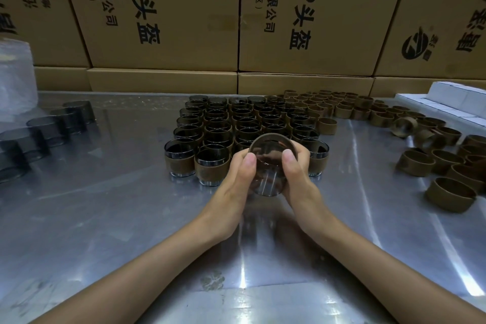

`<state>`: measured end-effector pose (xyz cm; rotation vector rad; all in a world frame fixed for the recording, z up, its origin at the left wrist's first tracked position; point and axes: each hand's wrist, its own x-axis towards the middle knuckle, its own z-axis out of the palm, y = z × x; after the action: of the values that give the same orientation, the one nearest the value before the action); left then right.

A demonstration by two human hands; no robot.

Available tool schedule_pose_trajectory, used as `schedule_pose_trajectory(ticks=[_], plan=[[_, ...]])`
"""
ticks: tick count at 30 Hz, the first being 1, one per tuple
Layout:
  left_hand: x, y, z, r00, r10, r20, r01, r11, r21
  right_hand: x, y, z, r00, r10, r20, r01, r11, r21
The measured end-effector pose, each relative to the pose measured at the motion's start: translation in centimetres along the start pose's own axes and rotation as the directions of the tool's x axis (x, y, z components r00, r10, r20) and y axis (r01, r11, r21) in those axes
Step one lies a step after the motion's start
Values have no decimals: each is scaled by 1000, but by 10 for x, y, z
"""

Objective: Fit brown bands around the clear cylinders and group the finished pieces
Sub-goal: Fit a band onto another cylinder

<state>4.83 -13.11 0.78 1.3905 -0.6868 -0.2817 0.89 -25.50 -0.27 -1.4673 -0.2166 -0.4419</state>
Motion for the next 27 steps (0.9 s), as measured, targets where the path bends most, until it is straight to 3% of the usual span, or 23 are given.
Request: schedule_pose_trajectory(ticks=[1,6,21,27], plan=[[-2,-5,-4,998,45,33,-47,996,72,1,2,-1,1000,-7,-9,7,1000,-2],[1,-8,-8,996,80,41,-83,993,89,8,8,-1,996,-34,-78,28,997,-72],[6,-11,-12,998,-32,-57,25,993,-118,3,0,-4,990,58,-132,-54,998,37],[8,-8,-15,999,-19,-40,13,989,-148,3,-6,-6,992,98,-76,-90,991,99]])
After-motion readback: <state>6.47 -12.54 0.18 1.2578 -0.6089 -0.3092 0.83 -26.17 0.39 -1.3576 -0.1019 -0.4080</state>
